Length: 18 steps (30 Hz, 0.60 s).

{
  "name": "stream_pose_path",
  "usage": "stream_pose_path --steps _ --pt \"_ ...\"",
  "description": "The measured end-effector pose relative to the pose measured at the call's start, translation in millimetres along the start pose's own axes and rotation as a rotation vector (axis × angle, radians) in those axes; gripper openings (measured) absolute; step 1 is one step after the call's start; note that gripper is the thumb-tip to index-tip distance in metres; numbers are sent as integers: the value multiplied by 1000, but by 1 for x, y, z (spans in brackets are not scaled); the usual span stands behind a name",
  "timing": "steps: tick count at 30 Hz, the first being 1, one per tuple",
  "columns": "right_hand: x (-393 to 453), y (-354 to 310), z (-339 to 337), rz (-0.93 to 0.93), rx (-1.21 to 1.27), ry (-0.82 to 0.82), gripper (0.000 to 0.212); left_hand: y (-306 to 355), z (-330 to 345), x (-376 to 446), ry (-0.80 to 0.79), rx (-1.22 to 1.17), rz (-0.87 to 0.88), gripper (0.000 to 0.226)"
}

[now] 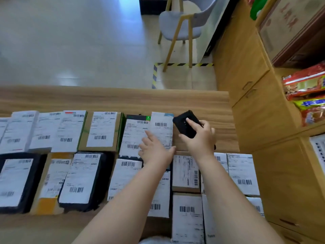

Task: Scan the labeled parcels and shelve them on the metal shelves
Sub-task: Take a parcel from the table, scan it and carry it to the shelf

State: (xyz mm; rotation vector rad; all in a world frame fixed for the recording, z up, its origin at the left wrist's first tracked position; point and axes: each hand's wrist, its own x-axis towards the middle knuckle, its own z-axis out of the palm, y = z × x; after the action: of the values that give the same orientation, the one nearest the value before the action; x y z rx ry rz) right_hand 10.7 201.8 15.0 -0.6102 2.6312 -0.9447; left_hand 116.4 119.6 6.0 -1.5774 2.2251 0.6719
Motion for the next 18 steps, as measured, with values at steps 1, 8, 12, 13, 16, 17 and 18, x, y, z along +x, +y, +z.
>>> stream_pose_path --steps 1,8,12,13,16,17,18 --pt "2 2 1 -4 9 -14 58 3 1 1 7 19 -3 121" --pt "4 3 -4 -29 98 -43 58 11 -1 3 104 -6 4 116" --pt "13 -16 -38 -62 146 52 58 17 -32 1 232 -132 103 121" --pt "15 -24 -47 -69 171 61 58 18 -45 1 280 -169 139 121" --pt "16 -53 -71 -102 221 37 56 9 -93 9 461 -194 239 116" --pt "14 -65 -76 -111 229 14 55 3 -111 13 510 -161 257 114" --pt "12 -76 -78 -111 235 -18 55 -4 -128 17 545 -102 264 113"
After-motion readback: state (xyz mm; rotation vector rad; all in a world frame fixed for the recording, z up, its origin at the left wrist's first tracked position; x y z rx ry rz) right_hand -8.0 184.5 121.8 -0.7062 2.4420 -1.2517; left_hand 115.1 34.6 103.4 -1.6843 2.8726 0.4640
